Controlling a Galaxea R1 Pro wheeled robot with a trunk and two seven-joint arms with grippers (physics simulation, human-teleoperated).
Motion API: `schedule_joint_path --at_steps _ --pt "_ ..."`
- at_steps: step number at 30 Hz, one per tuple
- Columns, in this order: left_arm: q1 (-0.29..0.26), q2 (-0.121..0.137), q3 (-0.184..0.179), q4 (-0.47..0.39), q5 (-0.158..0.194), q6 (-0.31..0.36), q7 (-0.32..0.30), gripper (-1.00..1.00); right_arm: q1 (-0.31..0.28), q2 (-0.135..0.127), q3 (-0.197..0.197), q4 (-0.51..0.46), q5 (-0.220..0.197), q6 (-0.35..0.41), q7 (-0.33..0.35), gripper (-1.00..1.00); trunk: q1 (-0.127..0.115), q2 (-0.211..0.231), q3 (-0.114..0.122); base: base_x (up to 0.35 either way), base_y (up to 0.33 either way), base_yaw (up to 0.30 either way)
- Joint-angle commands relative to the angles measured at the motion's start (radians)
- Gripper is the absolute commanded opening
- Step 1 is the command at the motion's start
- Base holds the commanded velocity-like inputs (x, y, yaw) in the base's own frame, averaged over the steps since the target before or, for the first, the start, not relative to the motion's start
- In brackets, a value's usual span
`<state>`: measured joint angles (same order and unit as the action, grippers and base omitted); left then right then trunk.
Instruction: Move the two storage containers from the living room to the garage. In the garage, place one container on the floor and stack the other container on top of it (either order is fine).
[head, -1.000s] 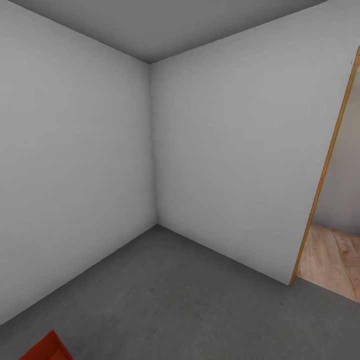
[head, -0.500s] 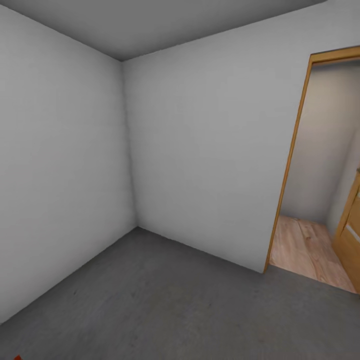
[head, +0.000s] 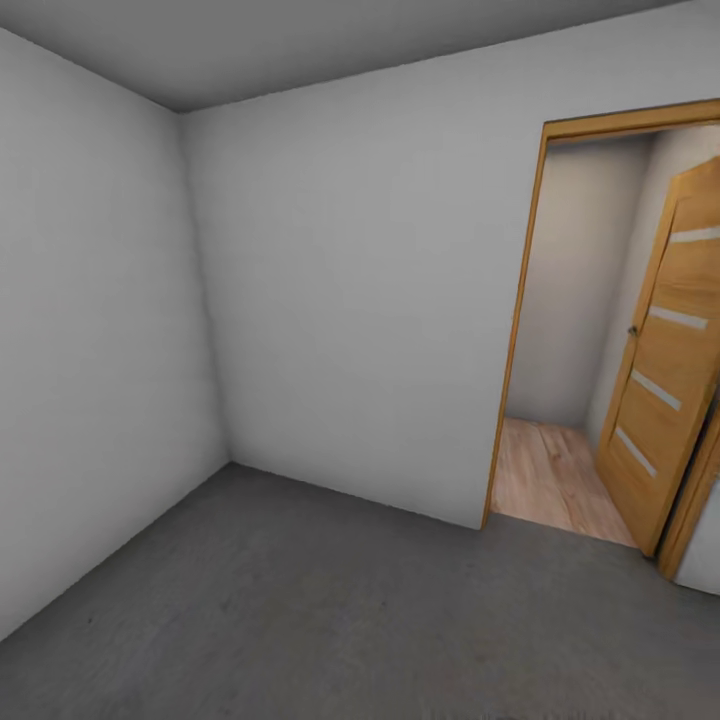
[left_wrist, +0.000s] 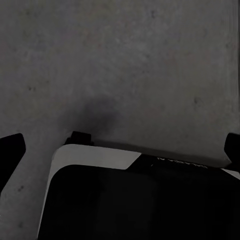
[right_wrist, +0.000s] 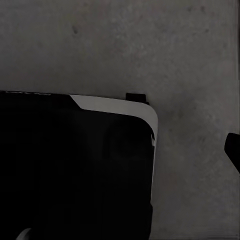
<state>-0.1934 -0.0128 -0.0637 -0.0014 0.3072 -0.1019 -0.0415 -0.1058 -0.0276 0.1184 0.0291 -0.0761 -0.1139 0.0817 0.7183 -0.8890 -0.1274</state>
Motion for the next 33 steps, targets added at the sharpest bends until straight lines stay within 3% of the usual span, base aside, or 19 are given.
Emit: schedule_joint_path --at_steps 1,4,8,16,33 --pt "-0.001 0.0 -0.007 0.001 0.01 -0.003 -0.002 1.0 -0.002 0.0 0.008 0.003 -0.008 -0.006 0.004 1.0 0.0 -0.001 -0.001 0.0 0.0 -0.3" --pt "0.0 0.013 -0.007 0.001 0.01 0.0 0.004 1.0 -0.002 -0.006 0.007 0.003 -0.01 -0.006 0.004 1.0 0.0 -0.001 -0.001 0.0 0.0 -0.3" --pt "0.002 0.033 -0.007 0.002 0.012 0.001 0.007 1.0 -0.002 -0.012 -0.007 0.003 -0.042 -0.007 0.004 1.0 0.0 -0.001 -0.001 0.0 0.0 -0.3" --pt "0.003 0.039 -0.007 0.001 0.016 -0.004 0.009 1.0 -0.002 -0.018 -0.019 0.003 -0.101 -0.007 0.004 1.0 0.0 -0.001 -0.001 0.0 0.0 -0.3" --pt "0.003 0.04 -0.005 0.001 0.017 -0.01 0.009 1.0 -0.002 -0.015 -0.007 0.003 -0.096 -0.005 0.007 1.0 0.0 -0.001 -0.001 0.0 0.0 -0.3"
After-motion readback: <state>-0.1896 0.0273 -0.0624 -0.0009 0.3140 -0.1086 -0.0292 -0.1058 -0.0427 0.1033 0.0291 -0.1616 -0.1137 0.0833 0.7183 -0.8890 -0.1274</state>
